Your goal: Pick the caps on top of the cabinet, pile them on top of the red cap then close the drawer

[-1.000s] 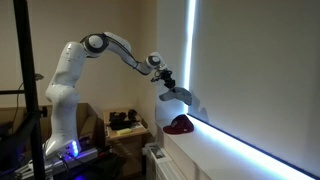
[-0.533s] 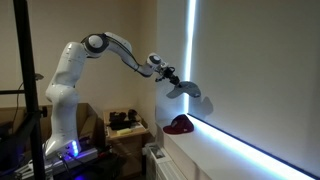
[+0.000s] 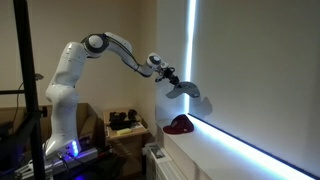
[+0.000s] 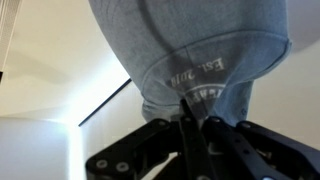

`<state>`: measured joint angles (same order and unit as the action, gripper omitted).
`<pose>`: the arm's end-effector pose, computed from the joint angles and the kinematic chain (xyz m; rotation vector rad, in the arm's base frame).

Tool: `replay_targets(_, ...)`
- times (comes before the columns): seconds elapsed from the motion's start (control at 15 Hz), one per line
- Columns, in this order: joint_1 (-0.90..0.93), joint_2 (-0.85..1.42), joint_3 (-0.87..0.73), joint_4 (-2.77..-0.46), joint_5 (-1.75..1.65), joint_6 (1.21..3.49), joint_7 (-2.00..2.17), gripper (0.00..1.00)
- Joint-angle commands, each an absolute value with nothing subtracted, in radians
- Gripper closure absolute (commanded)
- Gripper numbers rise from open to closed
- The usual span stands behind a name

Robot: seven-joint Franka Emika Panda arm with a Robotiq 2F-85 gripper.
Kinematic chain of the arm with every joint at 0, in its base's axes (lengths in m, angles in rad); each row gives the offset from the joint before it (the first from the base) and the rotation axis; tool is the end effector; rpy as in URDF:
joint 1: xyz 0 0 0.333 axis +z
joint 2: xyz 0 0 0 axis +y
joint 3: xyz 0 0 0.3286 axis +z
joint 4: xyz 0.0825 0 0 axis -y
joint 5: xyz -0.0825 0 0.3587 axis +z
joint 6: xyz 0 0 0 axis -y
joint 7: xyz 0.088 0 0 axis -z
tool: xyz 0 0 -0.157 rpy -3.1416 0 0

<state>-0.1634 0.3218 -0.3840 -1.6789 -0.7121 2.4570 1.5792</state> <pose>0.5943 -0.3531 0.4656 1.7910 -1.8797 0.9799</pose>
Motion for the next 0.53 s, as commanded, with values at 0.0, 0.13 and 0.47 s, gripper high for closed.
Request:
replay_targets(0.0,-0.186,0.333,-0.372,-1.68,-0.697,2.592,1.591,0.98)
replay_targets(0.13,-0.182,0.335,-0.379,-1.681,-0.693,2.63,1.597,0.98)
replay_targets(0.47,-0.177,0.316,-0.366,-1.704,-0.594,2.533,1.493,0.68)
